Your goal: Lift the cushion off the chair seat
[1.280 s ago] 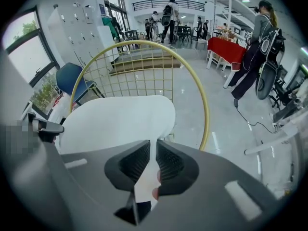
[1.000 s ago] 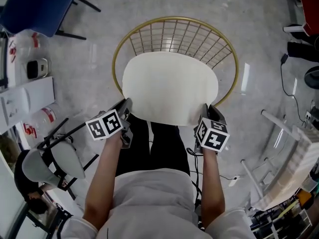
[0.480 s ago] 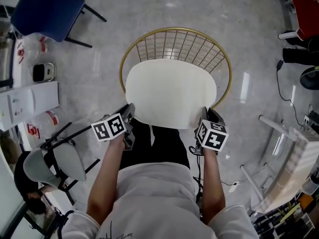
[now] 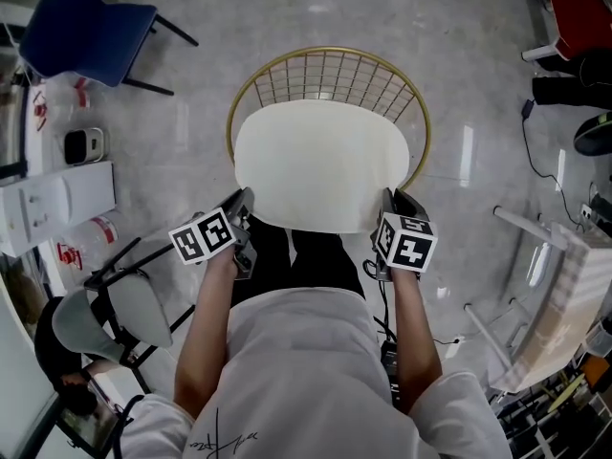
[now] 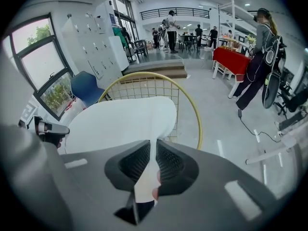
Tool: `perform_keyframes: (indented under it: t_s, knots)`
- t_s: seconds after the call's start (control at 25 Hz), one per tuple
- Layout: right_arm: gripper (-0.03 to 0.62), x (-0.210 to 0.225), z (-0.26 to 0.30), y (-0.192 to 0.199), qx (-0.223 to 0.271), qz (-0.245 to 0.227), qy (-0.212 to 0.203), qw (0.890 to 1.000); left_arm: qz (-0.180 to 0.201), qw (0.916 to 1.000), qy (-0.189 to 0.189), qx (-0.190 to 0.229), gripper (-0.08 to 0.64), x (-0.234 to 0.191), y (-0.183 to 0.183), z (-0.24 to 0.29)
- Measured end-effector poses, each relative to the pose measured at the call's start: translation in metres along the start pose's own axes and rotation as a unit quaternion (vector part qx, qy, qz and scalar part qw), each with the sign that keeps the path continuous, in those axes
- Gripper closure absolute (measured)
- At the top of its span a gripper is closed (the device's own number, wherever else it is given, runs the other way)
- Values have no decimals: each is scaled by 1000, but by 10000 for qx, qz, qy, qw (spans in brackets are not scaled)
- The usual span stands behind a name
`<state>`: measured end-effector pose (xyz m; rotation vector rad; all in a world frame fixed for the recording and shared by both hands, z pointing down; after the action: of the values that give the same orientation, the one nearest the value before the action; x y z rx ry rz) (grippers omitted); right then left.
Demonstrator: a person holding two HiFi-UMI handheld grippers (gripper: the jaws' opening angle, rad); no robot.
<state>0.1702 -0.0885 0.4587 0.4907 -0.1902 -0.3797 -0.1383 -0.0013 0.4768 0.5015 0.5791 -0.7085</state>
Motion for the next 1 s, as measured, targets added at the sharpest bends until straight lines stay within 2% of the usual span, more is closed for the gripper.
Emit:
perform_keyframes:
  t_s: [0.24, 0.68, 1.0]
  knots:
    - [546, 1, -13, -12, 102, 253, -240, 9993, 178, 9998, 126, 12, 506, 15, -8, -11]
    - [546, 2, -39, -24, 261, 555, -631, 9961, 202, 9983, 542, 108, 508, 34, -20, -35]
    - [546, -1, -55, -35, 323, 438, -814, 9952, 386, 9966, 733, -24, 508, 44, -22, -50]
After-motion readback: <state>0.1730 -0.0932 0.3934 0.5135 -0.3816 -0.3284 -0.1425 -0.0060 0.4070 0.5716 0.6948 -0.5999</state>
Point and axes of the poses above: the fingertips, and each gripper's own axes: z forward along the fingers, x to its right, y out of its underside, the point moved 2 cm from there along -z, backward along the fingers, and after that the axes turned 7 degrees about -z, right-handed, at the moved point
